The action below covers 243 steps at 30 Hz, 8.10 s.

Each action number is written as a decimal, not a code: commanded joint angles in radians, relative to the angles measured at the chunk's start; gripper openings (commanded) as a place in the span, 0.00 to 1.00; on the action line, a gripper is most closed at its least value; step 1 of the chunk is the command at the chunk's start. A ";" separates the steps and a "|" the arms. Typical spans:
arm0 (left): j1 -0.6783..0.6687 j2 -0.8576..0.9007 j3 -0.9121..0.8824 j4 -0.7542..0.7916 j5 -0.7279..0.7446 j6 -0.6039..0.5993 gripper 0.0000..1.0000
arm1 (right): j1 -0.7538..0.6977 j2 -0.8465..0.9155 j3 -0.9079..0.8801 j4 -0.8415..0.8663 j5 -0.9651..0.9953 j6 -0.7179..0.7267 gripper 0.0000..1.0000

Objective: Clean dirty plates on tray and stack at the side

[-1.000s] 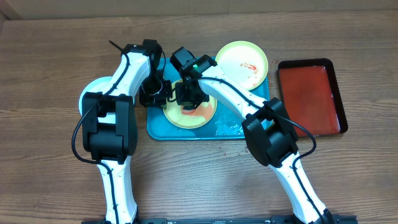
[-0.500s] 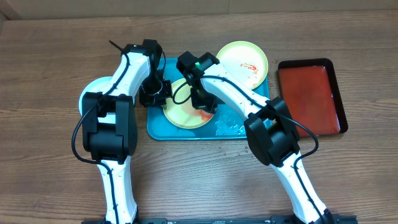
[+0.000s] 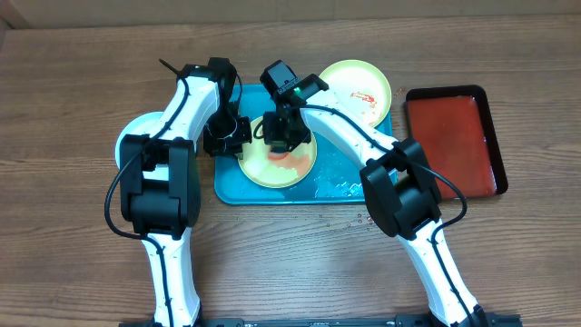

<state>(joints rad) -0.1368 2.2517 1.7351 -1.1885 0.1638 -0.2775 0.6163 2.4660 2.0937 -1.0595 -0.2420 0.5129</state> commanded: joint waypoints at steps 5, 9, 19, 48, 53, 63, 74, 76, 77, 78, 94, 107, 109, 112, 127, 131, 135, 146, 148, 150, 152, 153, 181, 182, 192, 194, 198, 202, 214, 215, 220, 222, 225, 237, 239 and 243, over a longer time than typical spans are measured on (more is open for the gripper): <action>0.000 0.011 -0.005 0.011 -0.033 0.009 0.04 | 0.008 0.063 -0.025 -0.175 -0.117 -0.051 0.04; 0.000 0.011 -0.005 0.011 -0.033 0.009 0.04 | -0.011 0.062 -0.019 -0.249 -0.034 -0.053 0.04; 0.000 0.011 -0.005 0.011 -0.034 0.009 0.04 | -0.051 0.059 0.041 -0.362 0.406 0.043 0.04; 0.000 0.011 -0.005 0.023 -0.033 0.009 0.04 | 0.001 0.062 0.036 -0.210 -0.104 -0.083 0.04; 0.000 0.011 -0.005 0.022 -0.034 0.010 0.04 | -0.023 -0.008 0.036 -0.276 -0.033 -0.106 0.04; 0.000 -0.024 -0.003 0.010 -0.040 0.062 0.04 | -0.139 -0.340 0.036 -0.314 0.069 -0.119 0.04; -0.001 -0.258 -0.003 0.011 -0.072 0.144 0.04 | -0.410 -0.696 0.036 -0.337 0.069 -0.174 0.04; -0.005 -0.304 -0.003 0.007 -0.119 0.143 0.04 | -0.448 -0.724 0.036 -0.340 0.070 -0.174 0.04; -0.009 -0.319 -0.003 0.006 -0.140 0.143 0.04 | -0.462 -0.730 0.036 -0.340 0.069 -0.178 0.04; -0.015 -0.340 -0.003 0.003 -0.170 0.143 0.04 | -0.469 -0.732 0.036 -0.340 0.070 -0.178 0.04; -0.361 -0.444 -0.003 -0.147 -1.047 -0.263 0.04 | -0.489 -0.732 0.035 -0.368 0.135 -0.185 0.04; -0.609 -0.444 -0.003 -0.146 -1.611 -0.330 0.04 | -0.489 -0.732 0.035 -0.372 0.152 -0.185 0.04; -0.626 -0.444 -0.003 -0.145 -1.615 -0.330 0.04 | -0.489 -0.732 0.035 -0.372 0.152 -0.185 0.04; -0.636 -0.444 -0.003 -0.142 -1.614 -0.332 0.04 | -0.489 -0.732 0.035 -0.372 0.152 -0.185 0.04; -0.634 -0.444 -0.003 -0.140 -1.487 -0.340 0.04 | -0.489 -0.732 0.035 -0.384 0.152 -0.189 0.04; -0.603 -0.444 -0.003 -0.138 -1.210 -0.321 0.04 | -0.489 -0.732 0.035 -0.390 0.153 -0.201 0.04; -0.512 -0.444 -0.005 -0.098 -0.852 -0.182 0.04 | -0.489 -0.732 0.035 -0.390 0.152 -0.200 0.04; -0.133 -0.444 -0.005 -0.015 -0.184 0.059 0.04 | -0.489 -0.732 0.035 -0.394 0.152 -0.201 0.04; -0.045 -0.444 -0.005 -0.024 -0.135 0.068 0.04 | -0.489 -0.732 0.035 -0.394 0.152 -0.201 0.04; 0.042 -0.444 -0.005 -0.038 -0.111 0.069 0.04 | -0.489 -0.732 0.035 -0.394 0.152 -0.201 0.04; 0.134 -0.444 -0.005 -0.052 -0.111 0.068 0.04 | -0.489 -0.732 0.035 -0.394 0.152 -0.201 0.04; 0.189 -0.444 -0.005 -0.057 -0.113 0.069 0.04 | -0.489 -0.732 0.035 -0.394 0.152 -0.201 0.04; 0.634 -0.441 -0.371 0.285 -0.223 0.052 0.11 | -0.489 -0.732 0.035 -0.394 0.152 -0.200 0.04; 0.634 -0.441 -0.377 0.294 -0.223 0.052 0.15 | -0.489 -0.732 0.035 -0.394 0.152 -0.200 0.04; 0.631 -0.441 -0.352 0.320 -0.047 0.093 0.55 | -0.489 -0.732 0.035 -0.395 0.152 -0.200 0.04; 0.622 -0.442 -0.313 0.299 -0.004 0.124 0.56 | -0.489 -0.732 0.035 -0.395 0.151 -0.200 0.04; 0.558 -0.442 -0.179 0.212 0.031 0.171 0.59 | -0.489 -0.732 0.035 -0.394 0.151 -0.200 0.04; 0.447 -0.442 -0.077 0.158 0.036 0.175 0.67 | -0.489 -0.732 0.035 -0.394 0.151 -0.200 0.04; -0.055 -0.338 0.004 0.326 0.025 0.004 0.77 | -0.489 -0.732 0.035 -0.395 0.151 -0.200 0.04; -0.086 -0.307 0.028 0.329 0.031 -0.005 0.76 | -0.489 -0.732 0.035 -0.395 0.151 -0.200 0.04; -0.235 -0.058 0.286 0.229 0.028 -0.071 0.77 | -0.489 -0.732 0.035 -0.404 0.152 -0.200 0.04; -0.266 0.021 0.376 0.195 0.005 -0.103 0.76 | -0.489 -0.732 0.034 -0.410 0.152 -0.200 0.04; -0.297 0.097 0.451 0.198 -0.009 -0.140 0.75 | -0.489 -0.732 0.034 -0.414 0.152 -0.200 0.04; -0.341 0.208 0.466 0.248 -0.093 -0.290 0.48 | -0.489 -0.732 0.034 -0.426 0.152 -0.207 0.04; -0.341 0.217 0.466 0.250 -0.093 -0.309 0.46 | -0.489 -0.732 0.033 -0.428 0.152 -0.207 0.04; -0.342 0.231 0.460 0.243 -0.085 -0.334 0.36 | -0.489 -0.732 0.033 -0.433 0.153 -0.208 0.04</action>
<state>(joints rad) -0.4782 2.4569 2.1784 -0.9432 0.0917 -0.5575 0.1307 1.7523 2.1204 -1.4960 -0.0967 0.3134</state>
